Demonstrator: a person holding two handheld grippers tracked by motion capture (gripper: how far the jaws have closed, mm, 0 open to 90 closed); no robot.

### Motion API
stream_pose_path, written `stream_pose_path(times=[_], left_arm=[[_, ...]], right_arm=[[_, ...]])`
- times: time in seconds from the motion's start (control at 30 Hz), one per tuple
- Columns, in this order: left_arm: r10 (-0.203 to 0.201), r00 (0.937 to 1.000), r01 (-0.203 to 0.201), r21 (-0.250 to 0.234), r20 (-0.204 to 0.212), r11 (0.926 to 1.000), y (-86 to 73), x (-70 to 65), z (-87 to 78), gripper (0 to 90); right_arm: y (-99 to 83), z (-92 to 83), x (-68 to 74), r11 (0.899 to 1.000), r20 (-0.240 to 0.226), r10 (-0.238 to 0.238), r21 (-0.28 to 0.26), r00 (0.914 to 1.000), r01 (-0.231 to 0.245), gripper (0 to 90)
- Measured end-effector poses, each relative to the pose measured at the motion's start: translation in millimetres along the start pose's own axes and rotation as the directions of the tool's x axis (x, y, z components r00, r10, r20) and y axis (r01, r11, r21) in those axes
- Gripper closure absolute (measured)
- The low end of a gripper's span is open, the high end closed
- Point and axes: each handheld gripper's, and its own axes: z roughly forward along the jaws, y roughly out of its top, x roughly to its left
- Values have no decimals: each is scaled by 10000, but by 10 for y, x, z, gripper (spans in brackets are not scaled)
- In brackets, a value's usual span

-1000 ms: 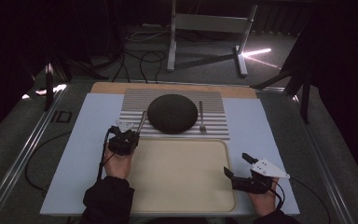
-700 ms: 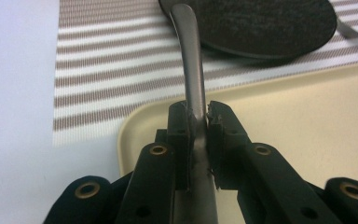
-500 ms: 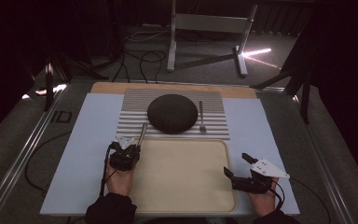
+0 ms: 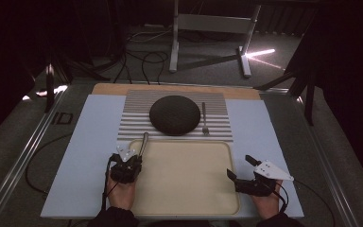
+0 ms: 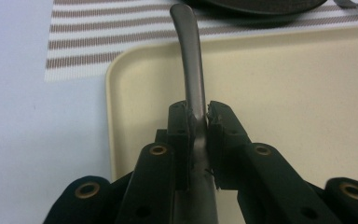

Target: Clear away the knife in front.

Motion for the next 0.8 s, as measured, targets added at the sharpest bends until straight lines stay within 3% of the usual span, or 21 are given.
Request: stream_pose_path(times=[0.3, 0.53, 0.7, 0.8], left_arm=[[-355, 9994, 355, -45, 56, 9994, -129, 14, -72, 808], [-865, 9959, 861, -144, -278, 9962, -246, 31, -156, 808], [-941, 9945, 941, -17, -453, 9956, -263, 22, -163, 807], [-906, 9954, 910, 121, -309, 9958, -254, 24, -140, 801]], right_arm=[[0, 0, 1, 10000, 20, 4, 6, 10000, -4, 94], [0, 3, 2, 10000, 71, -24, 32, 10000, 23, 93], [0, 6, 7, 10000, 59, -37, 46, 10000, 37, 93], [-1, 8, 7, 10000, 63, -27, 64, 10000, 27, 93]])
